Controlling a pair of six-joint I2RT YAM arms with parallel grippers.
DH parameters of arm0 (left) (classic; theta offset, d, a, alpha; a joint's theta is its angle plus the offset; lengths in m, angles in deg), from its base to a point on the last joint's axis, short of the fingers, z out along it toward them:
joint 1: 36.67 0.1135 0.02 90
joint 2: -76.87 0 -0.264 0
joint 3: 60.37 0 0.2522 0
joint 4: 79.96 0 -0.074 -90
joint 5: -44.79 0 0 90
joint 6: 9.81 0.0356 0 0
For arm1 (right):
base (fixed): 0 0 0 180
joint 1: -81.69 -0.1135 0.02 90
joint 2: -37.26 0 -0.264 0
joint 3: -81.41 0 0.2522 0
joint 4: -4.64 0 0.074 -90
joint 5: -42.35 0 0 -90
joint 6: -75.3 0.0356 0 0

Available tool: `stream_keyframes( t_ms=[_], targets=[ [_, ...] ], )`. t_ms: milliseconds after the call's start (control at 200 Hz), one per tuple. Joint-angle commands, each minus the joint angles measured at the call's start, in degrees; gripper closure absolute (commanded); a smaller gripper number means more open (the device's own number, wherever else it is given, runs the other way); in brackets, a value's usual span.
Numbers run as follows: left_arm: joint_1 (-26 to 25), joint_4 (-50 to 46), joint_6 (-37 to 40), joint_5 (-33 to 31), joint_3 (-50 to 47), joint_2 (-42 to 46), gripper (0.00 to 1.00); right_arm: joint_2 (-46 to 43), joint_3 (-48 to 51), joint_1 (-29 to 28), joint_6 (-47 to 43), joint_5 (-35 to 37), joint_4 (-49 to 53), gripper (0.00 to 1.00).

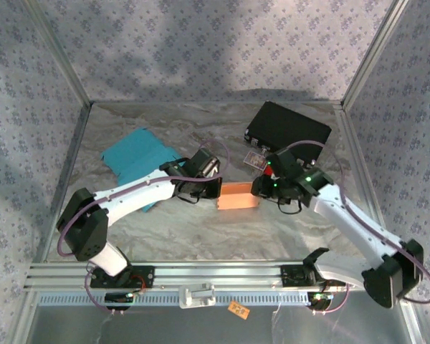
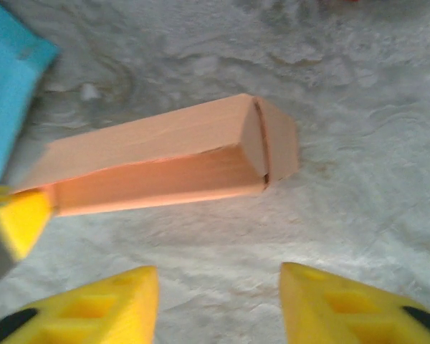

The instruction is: Fold the paper box

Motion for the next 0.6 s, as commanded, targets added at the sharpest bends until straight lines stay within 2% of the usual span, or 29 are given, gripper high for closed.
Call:
stream_keyframes(
  t_ms=[0, 165, 275, 445, 595],
  targets=[
    [-0.6, -2.7, -0.9, -0.3, -1.6, 0.0, 0.98, -4.0, 1.5, 3.3, 15.9, -7.5, -2.3, 0.42],
    [-1.0, -2.9, -0.9, -0.3, -1.2, -0.3, 0.98, -5.1, 7.7, 9.7, 32.2, -13.3, -15.4, 0.27],
    [-1.2, -3.2, -1.0, -0.5, -1.1, -0.3, 0.97, -3.5, 10.7, 11.9, 39.3, -15.4, -20.5, 0.24],
    [-1.1, -3.5, -1.0, -0.5, -1.0, -0.3, 0.96, -0.7, 12.9, 12.9, 41.2, -17.6, -21.4, 0.24],
    [-1.3, -3.9, -1.0, -0.5, -0.5, -0.5, 0.94, 0.3, 14.1, 13.1, 40.2, -18.7, -20.3, 0.28]
  ],
)
